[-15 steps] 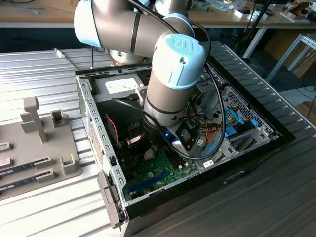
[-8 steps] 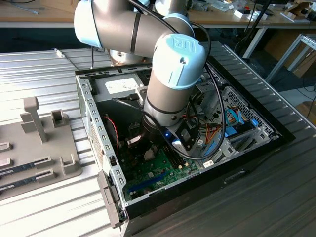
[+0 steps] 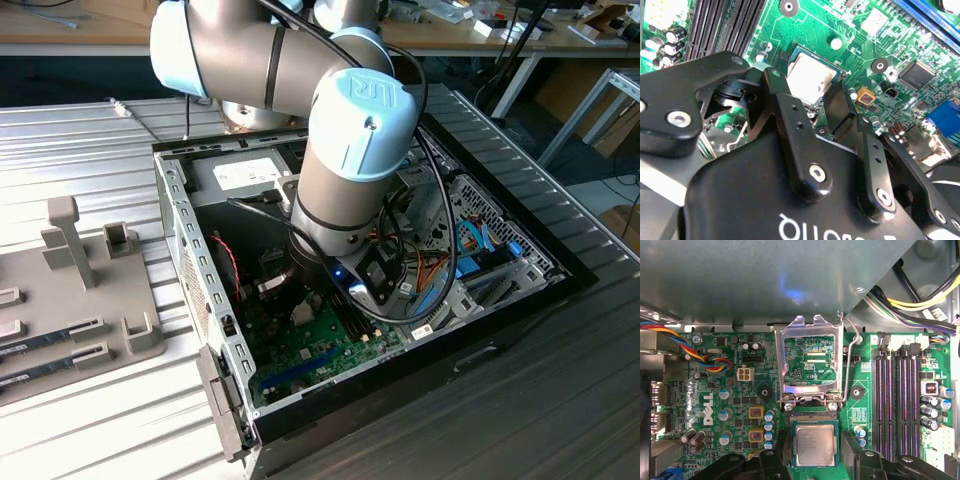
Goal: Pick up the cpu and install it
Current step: 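Place the cpu into insertion slot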
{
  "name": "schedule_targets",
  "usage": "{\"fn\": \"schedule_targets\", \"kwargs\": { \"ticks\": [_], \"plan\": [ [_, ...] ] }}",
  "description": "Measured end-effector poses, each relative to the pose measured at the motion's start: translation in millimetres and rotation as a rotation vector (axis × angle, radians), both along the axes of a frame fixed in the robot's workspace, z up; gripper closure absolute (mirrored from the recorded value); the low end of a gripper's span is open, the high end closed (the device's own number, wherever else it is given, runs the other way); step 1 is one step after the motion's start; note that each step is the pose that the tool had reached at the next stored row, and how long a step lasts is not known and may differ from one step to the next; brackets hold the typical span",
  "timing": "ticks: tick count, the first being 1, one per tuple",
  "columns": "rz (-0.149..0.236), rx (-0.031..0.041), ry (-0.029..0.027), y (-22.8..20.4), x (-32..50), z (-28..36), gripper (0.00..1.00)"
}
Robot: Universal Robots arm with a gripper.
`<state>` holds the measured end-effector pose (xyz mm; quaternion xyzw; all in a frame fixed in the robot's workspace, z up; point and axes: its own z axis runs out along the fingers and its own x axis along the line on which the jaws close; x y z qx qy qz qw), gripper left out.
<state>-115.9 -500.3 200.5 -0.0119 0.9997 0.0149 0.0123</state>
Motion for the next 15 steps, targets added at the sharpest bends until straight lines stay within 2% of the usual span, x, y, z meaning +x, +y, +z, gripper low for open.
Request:
{"fn": "schedule_targets", "kwargs": {
  "ticks": [2, 5, 11, 12, 13, 15],
  "plan": [
    [0.0, 0.0, 0.0, 0.0, 0.0, 0.1, 0.45],
    [0.0, 0.0005, 0.0, 0.0, 0.1, 4.7, 0.45],
    [0.0, 0.0007, 0.0003, -0.2, 0.4, 4.9, 0.47],
    [0.0, 0.0006, 0.0006, -0.4, 0.6, 4.9, 0.54],
    [0.0, 0.0007, 0.0009, -0.7, 0.7, 4.8, 0.54],
    [0.0, 0.0009, 0.0042, -1.1, 2.3, 2.9, 0.54]
  ]
}}
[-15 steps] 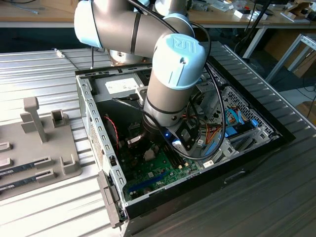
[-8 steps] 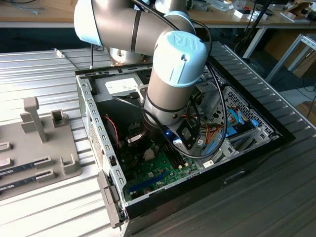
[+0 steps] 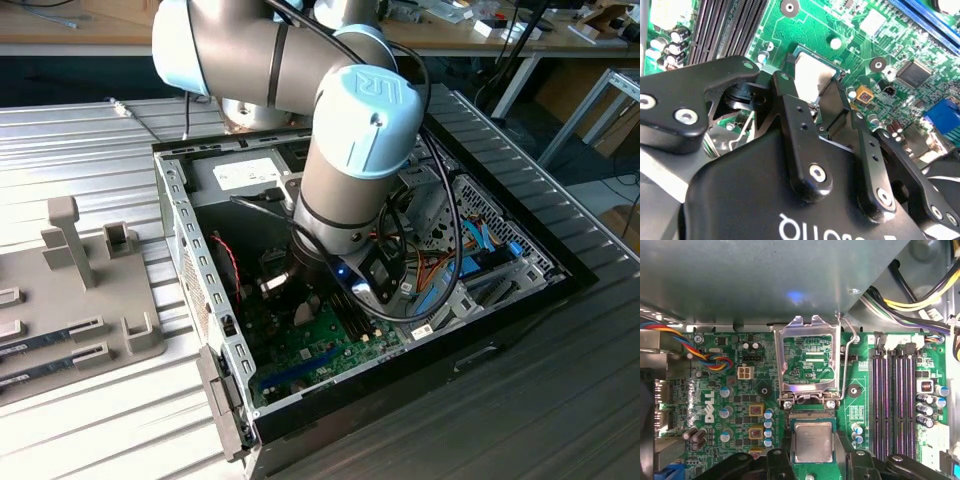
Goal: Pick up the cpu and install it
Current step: 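Place the cpu into insertion slot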
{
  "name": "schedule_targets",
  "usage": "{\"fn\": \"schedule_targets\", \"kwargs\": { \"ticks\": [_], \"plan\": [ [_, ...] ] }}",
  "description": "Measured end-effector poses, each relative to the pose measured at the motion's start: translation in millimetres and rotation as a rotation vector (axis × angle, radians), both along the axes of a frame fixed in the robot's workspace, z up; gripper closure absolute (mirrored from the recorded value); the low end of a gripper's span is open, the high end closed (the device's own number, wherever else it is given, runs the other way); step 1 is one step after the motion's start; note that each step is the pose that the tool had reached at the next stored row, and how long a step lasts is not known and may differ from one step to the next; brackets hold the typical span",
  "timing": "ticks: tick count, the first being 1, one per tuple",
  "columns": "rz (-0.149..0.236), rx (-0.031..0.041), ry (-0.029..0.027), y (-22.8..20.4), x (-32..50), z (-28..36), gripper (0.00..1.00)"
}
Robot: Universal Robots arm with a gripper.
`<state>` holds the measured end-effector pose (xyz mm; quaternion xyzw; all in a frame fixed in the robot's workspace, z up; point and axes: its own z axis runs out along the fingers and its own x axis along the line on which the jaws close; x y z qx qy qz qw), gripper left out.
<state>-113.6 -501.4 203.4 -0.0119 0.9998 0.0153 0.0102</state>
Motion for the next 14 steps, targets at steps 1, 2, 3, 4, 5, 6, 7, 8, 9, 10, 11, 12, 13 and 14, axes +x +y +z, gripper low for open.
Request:
{"fn": "schedule_targets", "kwargs": {
  "ticks": [1, 2, 3, 4, 5, 6, 7, 8, 9, 10, 11, 12, 13, 14],
  "plan": [
    [0.0, -0.0002, 0.0007, 0.0, 0.4, -0.5, 0.54],
    [0.0, -0.0005, 0.0009, -0.1, 0.4, -0.8, 0.54],
    [0.0, -0.0006, 0.001, -0.1, 0.4, -0.9, 0.54],
    [0.0, -0.0003, 0.0009, 0.0, 0.5, -1.1, 0.54],
    [0.0, -0.0001, 0.0008, 0.0, 0.5, -1.2, 0.54],
    [0.0, 0.0001, 0.0009, 0.0, 0.5, -1.2, 0.54],
    [0.001, 0.0004, 0.0008, 0.0, 0.6, -1.3, 0.54],
    [0.001, 0.0004, 0.0008, 0.1, 0.6, -1.3, 0.55],
    [0.001, 0.0006, 0.0007, 0.2, 0.6, -1.3, 0.58],
    [0.001, 0.0006, 0.0007, 0.4, 0.6, -1.4, 0.58],
    [0.001, 0.0006, 0.0007, 0.7, 0.6, -1.3, 0.58],
    [0.001, 0.0005, 0.0008, 0.9, 0.6, -1.3, 0.58],
    [0.001, 0.0006, 0.0008, 0.9, 0.6, -1.4, 0.58],
    [0.001, 0.0004, 0.0008, 0.9, 0.5, -1.3, 0.58]
  ]
}}
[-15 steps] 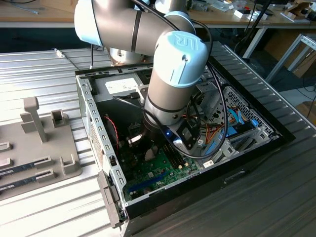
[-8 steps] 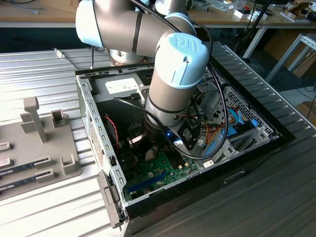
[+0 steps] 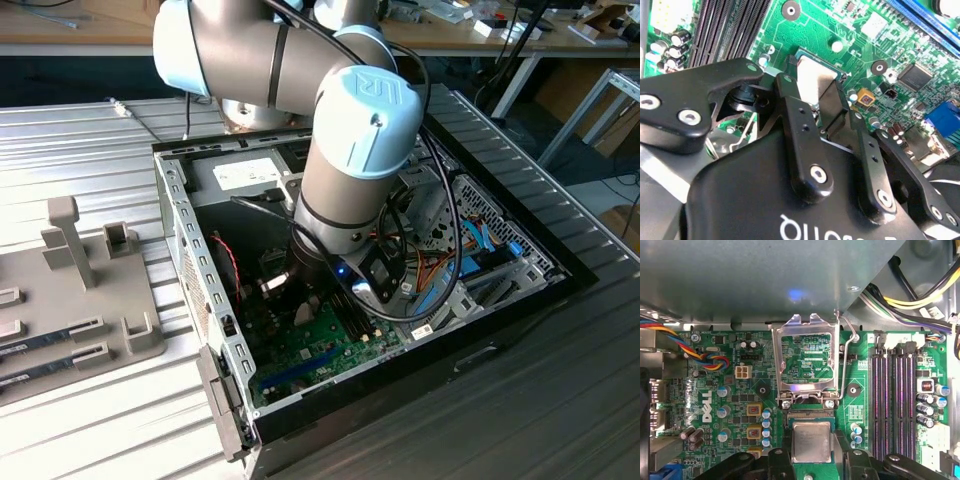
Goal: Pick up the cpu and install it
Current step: 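Place the cpu into insertion slot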
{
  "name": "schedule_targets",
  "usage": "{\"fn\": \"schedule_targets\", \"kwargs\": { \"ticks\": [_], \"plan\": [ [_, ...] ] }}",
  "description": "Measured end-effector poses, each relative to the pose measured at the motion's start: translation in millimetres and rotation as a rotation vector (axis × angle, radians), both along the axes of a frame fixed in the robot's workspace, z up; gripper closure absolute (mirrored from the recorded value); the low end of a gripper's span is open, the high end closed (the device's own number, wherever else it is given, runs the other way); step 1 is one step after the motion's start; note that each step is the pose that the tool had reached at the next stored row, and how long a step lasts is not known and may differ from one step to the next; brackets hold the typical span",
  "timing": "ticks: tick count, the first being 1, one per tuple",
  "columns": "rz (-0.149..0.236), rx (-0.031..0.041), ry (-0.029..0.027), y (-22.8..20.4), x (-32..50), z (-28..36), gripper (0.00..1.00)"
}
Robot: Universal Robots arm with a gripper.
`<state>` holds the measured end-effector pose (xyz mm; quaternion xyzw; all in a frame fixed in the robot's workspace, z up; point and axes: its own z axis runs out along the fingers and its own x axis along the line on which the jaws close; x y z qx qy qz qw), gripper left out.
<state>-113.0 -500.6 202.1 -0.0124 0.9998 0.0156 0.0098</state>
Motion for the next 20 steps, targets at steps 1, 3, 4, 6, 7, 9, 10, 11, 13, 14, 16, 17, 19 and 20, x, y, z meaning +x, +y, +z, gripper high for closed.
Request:
{"fn": "schedule_targets", "kwargs": {
  "ticks": [1, 3, 4, 6, 7, 9, 10, 11, 13, 14, 16, 17, 19, 20],
  "plan": [
    [0.0, 0.0001, 0.0, 0.0, 0.0, 0.4, 0.58],
    [0.0, 0.0002, -0.0001, 0.0, 0.0, 3.2, 0.58],
    [0.0, 0.0003, -0.0001, 0.0, 0.0, 3.8, 0.58],
    [0.0, 0.0013, -0.0002, 0.0, 0.0, 4.0, 0.58],
    [0.0, 0.002, 0.0, 0.0, 0.0, 4.0, 0.58],
    [0.0, 0.0073, 0.0002, 0.0, -0.3, 4.2, 0.58],
    [0.0, 0.0109, 0.0001, 0.0, -0.6, 3.9, 0.58],
    [0.0, 0.0133, 0.0, 0.0, -0.8, 3.6, 0.58],
    [0.0, 0.0166, -0.0001, 0.1, -2.0, 3.0, 0.58],
    [0.0, 0.0166, 0.0, -0.2, -2.8, 2.9, 0.58],
    [0.0, 0.0166, 0.0, -0.5, -3.0, 2.8, 0.58],
    [0.0, 0.0167, -0.0001, -0.9, -3.2, 2.5, 0.58],
    [0.0, 0.0166, 0.0, -1.3, -3.2, 1.5, 0.58],
    [0.0, 0.0166, 0.0001, -1.3, -3.2, 1.0, 0.58]
  ]
}}
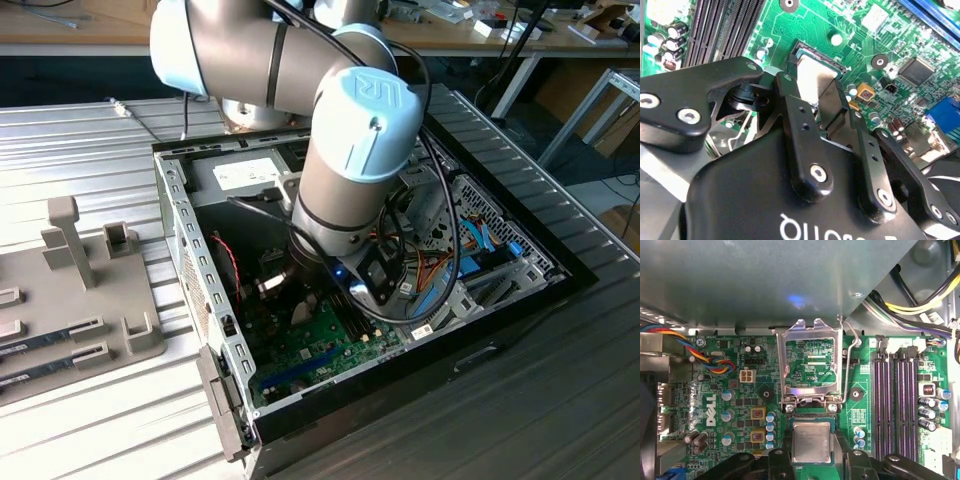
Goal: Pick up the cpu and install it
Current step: 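Place the cpu into insertion slot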
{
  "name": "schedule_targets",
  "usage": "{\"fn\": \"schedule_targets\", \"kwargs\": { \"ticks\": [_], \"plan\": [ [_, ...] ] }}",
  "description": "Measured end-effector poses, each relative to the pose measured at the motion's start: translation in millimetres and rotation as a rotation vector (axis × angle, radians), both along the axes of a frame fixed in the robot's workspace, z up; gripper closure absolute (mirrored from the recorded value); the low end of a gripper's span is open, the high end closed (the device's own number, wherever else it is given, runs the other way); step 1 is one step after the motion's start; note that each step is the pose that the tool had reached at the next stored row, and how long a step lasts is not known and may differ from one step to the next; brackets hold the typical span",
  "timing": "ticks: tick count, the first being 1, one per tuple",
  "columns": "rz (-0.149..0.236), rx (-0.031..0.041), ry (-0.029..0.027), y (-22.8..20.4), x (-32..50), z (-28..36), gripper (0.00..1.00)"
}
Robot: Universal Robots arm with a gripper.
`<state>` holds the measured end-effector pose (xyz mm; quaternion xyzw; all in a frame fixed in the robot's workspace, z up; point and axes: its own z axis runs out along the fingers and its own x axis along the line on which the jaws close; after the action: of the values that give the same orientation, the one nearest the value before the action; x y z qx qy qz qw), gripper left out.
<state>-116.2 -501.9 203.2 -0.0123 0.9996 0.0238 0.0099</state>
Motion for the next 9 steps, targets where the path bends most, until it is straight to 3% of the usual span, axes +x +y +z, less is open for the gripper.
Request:
{"fn": "schedule_targets", "kwargs": {
  "ticks": [9],
  "plan": [
    [0.0, -0.0001, 0.0002, -2.6, 0.0, -3.2, 0.58]
  ]
}}
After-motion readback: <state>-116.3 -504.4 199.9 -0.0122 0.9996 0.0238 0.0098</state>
